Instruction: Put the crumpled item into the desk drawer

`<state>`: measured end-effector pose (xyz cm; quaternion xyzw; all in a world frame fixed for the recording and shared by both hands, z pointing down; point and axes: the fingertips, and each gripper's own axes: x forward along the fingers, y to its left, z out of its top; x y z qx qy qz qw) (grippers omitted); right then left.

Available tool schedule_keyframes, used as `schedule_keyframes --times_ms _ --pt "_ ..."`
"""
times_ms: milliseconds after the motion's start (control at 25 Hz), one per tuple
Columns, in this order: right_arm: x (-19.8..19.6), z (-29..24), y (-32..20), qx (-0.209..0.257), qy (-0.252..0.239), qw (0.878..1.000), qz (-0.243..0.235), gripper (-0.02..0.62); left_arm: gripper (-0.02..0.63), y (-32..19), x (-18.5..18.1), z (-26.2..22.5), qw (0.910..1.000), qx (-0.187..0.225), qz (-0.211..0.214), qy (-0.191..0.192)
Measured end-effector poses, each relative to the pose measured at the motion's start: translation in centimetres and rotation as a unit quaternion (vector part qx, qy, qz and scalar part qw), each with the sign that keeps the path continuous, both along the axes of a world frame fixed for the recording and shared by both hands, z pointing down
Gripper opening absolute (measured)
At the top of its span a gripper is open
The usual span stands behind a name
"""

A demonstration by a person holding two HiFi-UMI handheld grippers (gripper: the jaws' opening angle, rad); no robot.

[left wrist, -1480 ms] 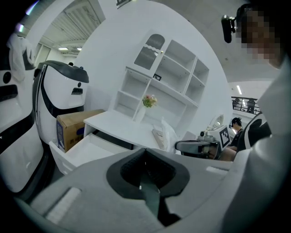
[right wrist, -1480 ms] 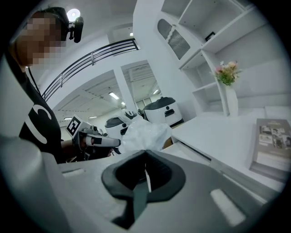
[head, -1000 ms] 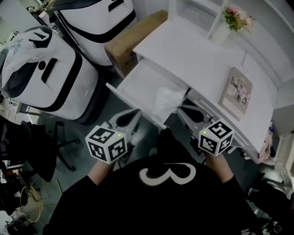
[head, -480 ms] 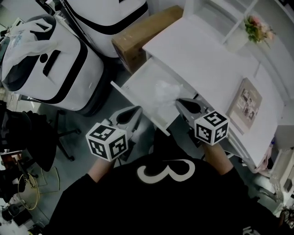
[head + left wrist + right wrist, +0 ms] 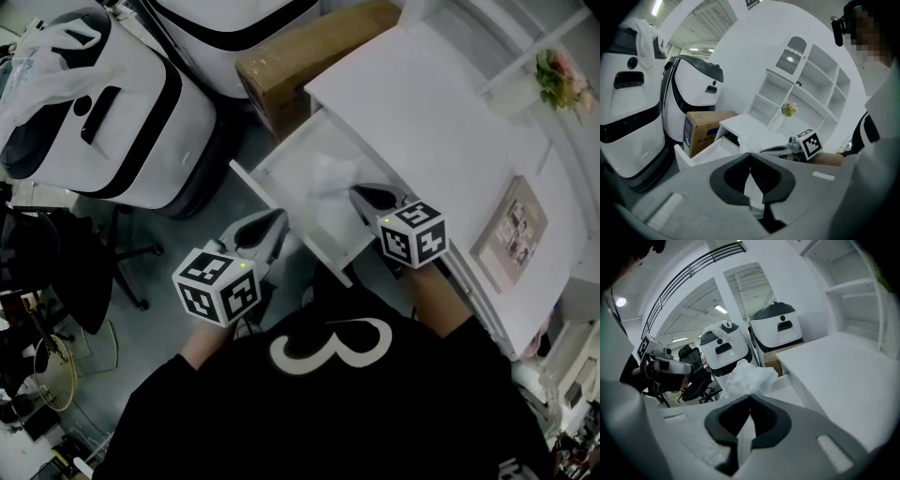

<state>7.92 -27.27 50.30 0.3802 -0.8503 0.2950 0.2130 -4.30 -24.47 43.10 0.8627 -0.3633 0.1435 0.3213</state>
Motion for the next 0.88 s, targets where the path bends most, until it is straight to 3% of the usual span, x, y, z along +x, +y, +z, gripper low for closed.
schedule_keyframes --times_ms 440,880 --pt "-1.1 8.6 -3.4 -0.081 0.040 0.996 -0.023 0.003 0.009 -3.5 -2.0 2.8 0.9988 -0.024 -0.043 -0.001" --pt "-1.2 16.8 -4.8 -0.154 0.086 0.983 -0.042 0.003 0.009 -5.1 -3.4 5.4 0.9967 -0.049 -0.064 -0.007"
